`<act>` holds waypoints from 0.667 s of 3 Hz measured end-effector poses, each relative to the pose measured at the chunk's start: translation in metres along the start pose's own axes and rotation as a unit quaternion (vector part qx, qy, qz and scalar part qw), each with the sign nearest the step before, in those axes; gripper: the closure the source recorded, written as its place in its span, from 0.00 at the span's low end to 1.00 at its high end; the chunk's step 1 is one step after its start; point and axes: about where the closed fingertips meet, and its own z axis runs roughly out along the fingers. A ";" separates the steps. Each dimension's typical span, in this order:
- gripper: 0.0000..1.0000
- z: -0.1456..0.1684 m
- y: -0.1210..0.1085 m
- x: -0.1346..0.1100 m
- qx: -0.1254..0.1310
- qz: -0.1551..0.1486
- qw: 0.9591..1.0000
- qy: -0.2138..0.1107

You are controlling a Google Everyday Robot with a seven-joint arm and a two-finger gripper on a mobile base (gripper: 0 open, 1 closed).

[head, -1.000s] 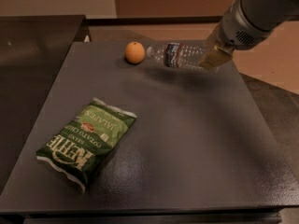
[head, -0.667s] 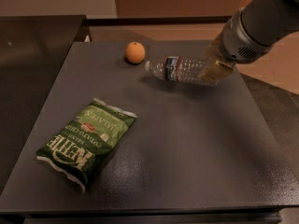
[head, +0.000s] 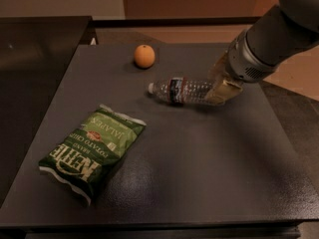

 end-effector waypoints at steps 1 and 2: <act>0.11 0.013 0.001 -0.003 -0.010 0.000 1.000 -0.013; 0.00 0.023 0.002 -0.003 -0.018 0.008 0.999 -0.028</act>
Offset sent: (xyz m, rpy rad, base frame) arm 0.0127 0.0113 -0.0296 0.1100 0.0432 0.0155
